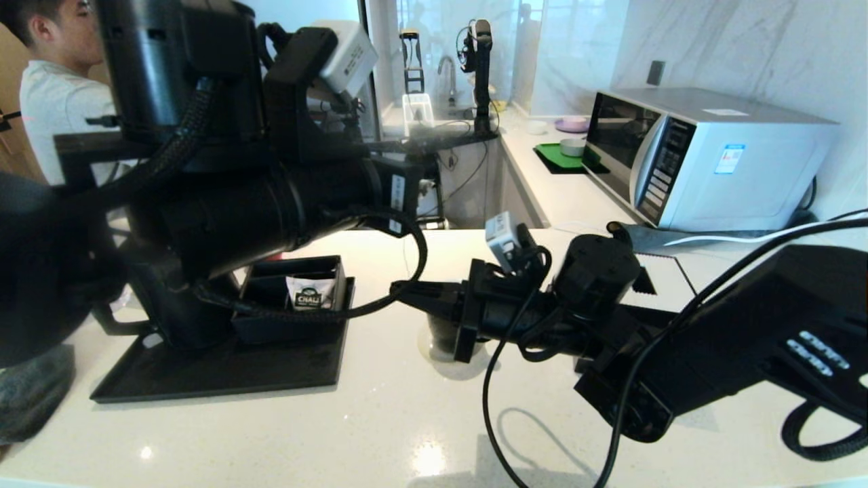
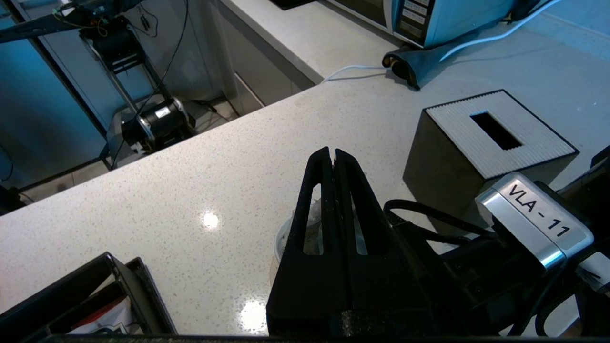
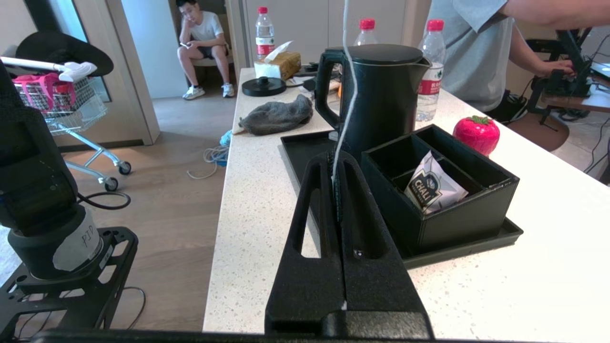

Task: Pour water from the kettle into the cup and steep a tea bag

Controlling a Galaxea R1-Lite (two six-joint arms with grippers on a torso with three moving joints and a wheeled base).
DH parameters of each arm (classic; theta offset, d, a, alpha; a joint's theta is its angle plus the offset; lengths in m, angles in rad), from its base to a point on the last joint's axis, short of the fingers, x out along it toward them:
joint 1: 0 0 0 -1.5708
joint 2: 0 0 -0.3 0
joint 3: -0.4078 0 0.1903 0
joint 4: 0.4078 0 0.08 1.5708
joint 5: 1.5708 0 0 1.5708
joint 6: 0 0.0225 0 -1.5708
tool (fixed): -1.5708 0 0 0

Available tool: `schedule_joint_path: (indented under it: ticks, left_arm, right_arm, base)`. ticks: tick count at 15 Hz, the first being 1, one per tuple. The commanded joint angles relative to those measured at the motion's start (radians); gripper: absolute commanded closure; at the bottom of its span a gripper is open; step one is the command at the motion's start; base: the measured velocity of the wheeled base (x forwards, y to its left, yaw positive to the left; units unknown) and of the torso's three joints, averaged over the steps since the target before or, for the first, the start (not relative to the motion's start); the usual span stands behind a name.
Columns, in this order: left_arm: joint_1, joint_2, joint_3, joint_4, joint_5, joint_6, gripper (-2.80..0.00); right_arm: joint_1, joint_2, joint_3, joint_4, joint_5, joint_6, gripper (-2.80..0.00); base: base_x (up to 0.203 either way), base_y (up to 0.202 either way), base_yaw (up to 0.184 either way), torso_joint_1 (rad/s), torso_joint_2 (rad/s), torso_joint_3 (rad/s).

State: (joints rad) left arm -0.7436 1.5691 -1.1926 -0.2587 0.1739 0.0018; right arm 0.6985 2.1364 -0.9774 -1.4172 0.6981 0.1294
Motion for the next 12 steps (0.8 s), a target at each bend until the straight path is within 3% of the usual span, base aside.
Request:
schedule_joint_path:
  ticks: [1, 12]
  left_arm:
    - [-0.006, 0.000, 0.001, -0.002, 0.002, 0.000, 0.00]
    - [-0.066, -0.053, 0.073, 0.000, 0.006, 0.001, 0.00]
  right_arm:
    - [-0.001, -0.007, 0.002, -0.008, 0.001, 0.001, 0.00]
    - [-0.066, -0.028, -0.001, 0.006, -0.008, -0.002, 0.00]
  base:
    - [0.000, 0.000, 0.000, 0.000, 0.00, 0.000]
    - [0.000, 0.000, 0.000, 0.000, 0.00, 0.000]
